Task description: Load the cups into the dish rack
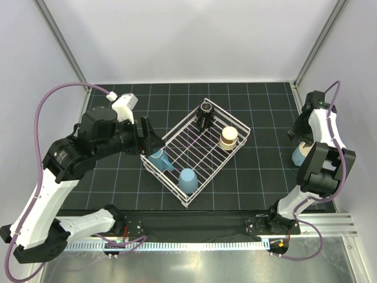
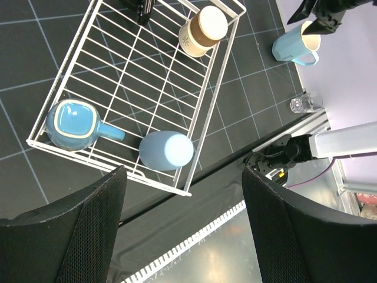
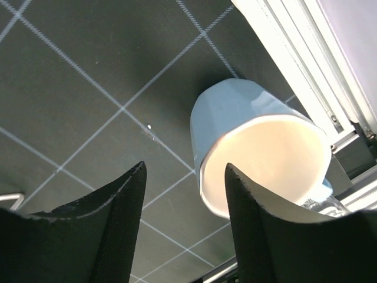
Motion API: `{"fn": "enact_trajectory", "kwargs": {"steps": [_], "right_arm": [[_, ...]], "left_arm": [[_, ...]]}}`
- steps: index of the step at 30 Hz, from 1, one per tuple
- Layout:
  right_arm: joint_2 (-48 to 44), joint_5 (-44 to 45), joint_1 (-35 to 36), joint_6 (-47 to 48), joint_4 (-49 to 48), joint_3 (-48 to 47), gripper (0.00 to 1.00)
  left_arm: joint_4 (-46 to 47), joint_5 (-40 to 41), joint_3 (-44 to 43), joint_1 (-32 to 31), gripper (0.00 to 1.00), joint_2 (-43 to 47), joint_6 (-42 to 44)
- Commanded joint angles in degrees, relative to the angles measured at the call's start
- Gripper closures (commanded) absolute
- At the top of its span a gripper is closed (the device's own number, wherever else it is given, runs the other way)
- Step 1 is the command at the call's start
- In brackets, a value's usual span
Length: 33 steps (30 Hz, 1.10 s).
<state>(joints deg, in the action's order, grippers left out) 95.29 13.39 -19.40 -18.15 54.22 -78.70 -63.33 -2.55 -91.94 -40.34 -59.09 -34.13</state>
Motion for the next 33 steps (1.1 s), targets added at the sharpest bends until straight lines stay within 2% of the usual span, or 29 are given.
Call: {"fn": "enact_trajectory", "kwargs": {"steps": [1,3,5,6,12,17,20,25,28,33], "right_arm": [[2.0,0.9,-0.8,-0.7,-3.0,0.0,0.45],[2.6,1.0,-0.8,-1.1,-3.8,0.9,0.51],[3.5,0.8,-0.9,-1.5,-4.3,1.4,0.61],[3.7,0.4,-0.8,-2.0,-4.3,1.8,0.70],[2.9,-0.9,-0.9,-2.6,-4.5,2.3,0.96],[-0.4,-5.6,1.4,-3.8,-1.2,-2.4,0.96],[-3.9,-11.5,3.0,-5.9,0.4,-6.2,0.96],[-11.1,-30.2,3.3,-10.8,0.7,-11.5,0.96],[-17.0,-42.1,3.5,-19.3,-4.5,-9.5,0.96],[-24.9,-52.4,7.2,-36.7,-13.7,-6.0,0.96]], "left_arm": [[-0.4,1.1,0.4,0.3,0.23,1.0,-0.9],[-0.5,1.6,0.5,0.3,0.23,1.2,-1.3],[-0.6,1.7,0.7,0.3,0.23,1.4,-1.5],[-0.4,2.0,0.8,0.3,0.23,1.6,-1.6],[0.7,2.2,1.8,0.3,0.23,1.8,-2.1],[2.2,1.6,2.2,0.3,0.23,1.1,-2.0],[4.1,0.1,2.5,0.3,0.23,-0.1,-1.9],[7.9,-3.2,1.9,0.3,0.21,-2.7,-2.2],[11.3,-6.8,1.2,0.3,0.20,-4.6,-2.6],[18.8,-12.8,3.0,0.3,0.14,-6.4,-3.0]]}}
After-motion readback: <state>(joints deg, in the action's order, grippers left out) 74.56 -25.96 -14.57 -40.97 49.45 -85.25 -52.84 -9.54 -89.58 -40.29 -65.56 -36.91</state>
